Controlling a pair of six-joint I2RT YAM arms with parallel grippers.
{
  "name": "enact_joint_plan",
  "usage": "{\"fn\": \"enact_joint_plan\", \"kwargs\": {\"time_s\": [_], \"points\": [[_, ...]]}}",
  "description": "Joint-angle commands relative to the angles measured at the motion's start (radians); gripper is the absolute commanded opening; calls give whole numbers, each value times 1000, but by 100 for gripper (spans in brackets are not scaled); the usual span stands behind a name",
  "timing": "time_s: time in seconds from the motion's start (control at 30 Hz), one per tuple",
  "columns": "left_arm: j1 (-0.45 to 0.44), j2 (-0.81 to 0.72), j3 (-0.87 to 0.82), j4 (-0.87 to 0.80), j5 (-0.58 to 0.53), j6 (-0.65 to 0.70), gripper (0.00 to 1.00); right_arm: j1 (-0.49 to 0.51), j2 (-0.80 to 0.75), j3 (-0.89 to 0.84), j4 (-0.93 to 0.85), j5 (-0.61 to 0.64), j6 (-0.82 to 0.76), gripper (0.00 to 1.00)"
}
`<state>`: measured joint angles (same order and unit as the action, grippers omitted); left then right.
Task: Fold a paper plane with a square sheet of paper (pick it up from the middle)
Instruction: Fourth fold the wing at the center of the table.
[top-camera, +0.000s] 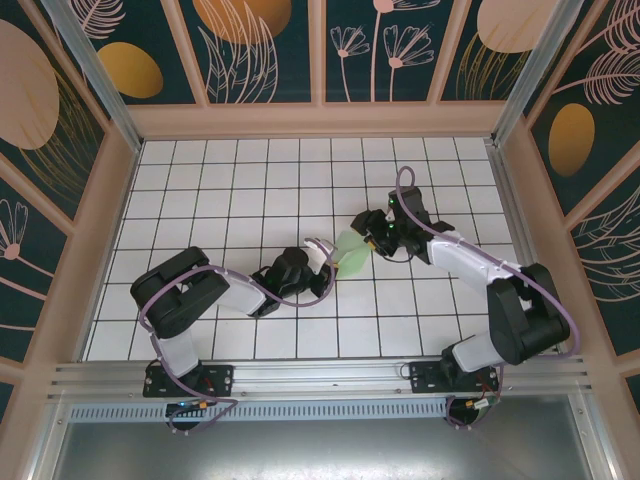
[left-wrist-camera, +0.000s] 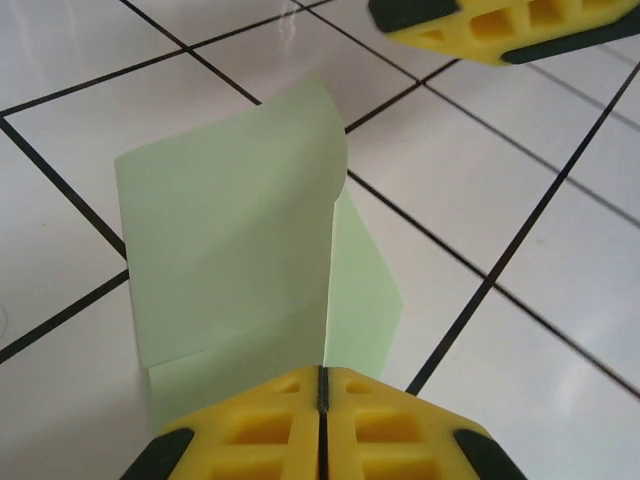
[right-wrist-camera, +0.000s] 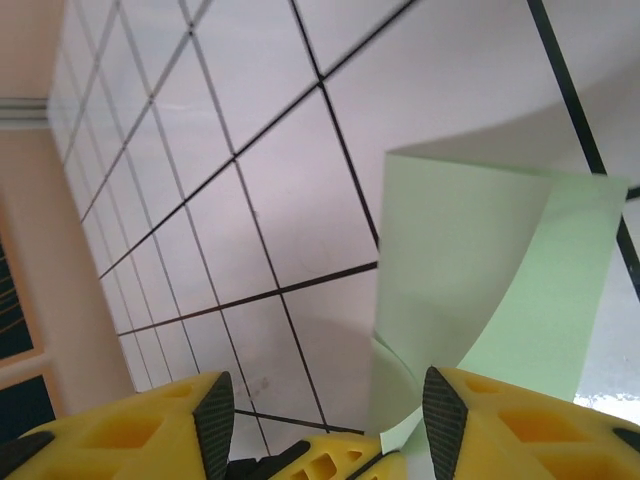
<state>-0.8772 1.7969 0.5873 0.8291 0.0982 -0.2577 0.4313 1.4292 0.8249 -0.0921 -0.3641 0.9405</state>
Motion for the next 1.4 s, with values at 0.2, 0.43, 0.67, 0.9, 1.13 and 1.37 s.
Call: {"fn": "enact_joint_plan", "kwargs": {"time_s": [0.2,0.43,0.67,0.9,1.13,1.37], "points": [[-1,-14,33,55,97,-401,8,-31,-111,-158,162,-52,-125,55],[14,11,68,28,160,-560,9,-33,-93,-228,216,-90,-115,51],[45,48,25,154,212,-729,9,-33,-73,-275,285,-111,-119,47],[63,61,-1,210,222,-811,10,-24,11,-268,317,-157,-128,46],[71,82,-9,220,225,-846,11,-8,88,-228,332,-178,-137,49],[78,97,-9,227,242,-859,17,-6,150,-209,349,-193,-140,50]]}}
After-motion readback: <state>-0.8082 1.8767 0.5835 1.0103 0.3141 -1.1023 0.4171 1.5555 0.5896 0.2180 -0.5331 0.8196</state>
